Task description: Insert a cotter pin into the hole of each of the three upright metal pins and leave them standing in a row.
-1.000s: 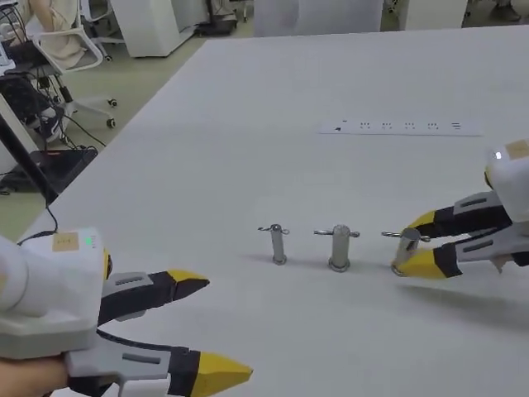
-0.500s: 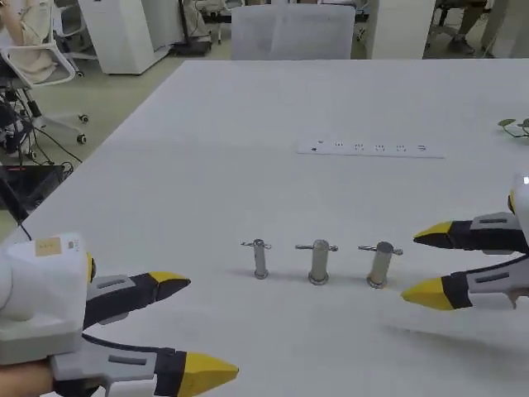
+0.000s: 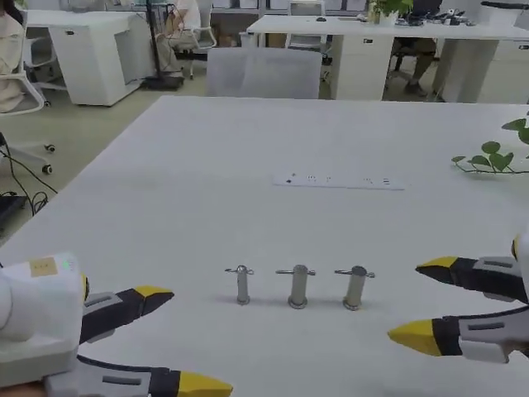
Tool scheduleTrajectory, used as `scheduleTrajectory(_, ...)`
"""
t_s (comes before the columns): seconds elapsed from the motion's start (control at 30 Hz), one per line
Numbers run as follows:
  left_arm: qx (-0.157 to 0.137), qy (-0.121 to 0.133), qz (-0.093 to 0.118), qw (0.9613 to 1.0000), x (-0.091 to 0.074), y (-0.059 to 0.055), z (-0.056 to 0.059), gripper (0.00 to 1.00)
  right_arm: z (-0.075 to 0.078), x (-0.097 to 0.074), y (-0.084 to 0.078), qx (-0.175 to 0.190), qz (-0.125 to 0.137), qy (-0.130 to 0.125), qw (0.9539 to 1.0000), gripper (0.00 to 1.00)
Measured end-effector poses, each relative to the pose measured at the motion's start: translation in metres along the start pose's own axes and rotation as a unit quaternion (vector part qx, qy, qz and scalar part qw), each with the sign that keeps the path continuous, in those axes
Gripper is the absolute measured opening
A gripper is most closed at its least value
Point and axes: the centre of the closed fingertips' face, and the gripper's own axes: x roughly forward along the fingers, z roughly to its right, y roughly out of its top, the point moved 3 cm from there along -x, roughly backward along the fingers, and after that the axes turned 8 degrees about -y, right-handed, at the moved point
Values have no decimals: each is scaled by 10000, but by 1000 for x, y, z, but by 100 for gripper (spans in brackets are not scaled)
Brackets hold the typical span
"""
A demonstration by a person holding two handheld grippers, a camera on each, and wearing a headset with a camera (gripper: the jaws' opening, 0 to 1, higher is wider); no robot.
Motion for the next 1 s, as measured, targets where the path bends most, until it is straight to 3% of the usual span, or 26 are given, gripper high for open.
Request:
scheduleTrajectory(0.23, 19, 19, -5, 10000, -1, -3, 3, 95, -9, -15, -5, 352, 37, -309, 9989, 78)
scheduleTrajectory(0.43, -68, 36, 51, 10000, -2, -5, 4, 97, -25, -13, -18, 579, 51, -326, 9978, 81)
scheduleTrajectory(0.67, -132, 57, 87, 9999, 3, -5, 3, 98, -17, -13, -25, 723, 62, -508, 9961, 83)
scheduleTrajectory(1.0, -167, 62, 62, 9998, 10, -3, 1, 98, -11, -15, -25, 726, 58, -561, 9958, 84)
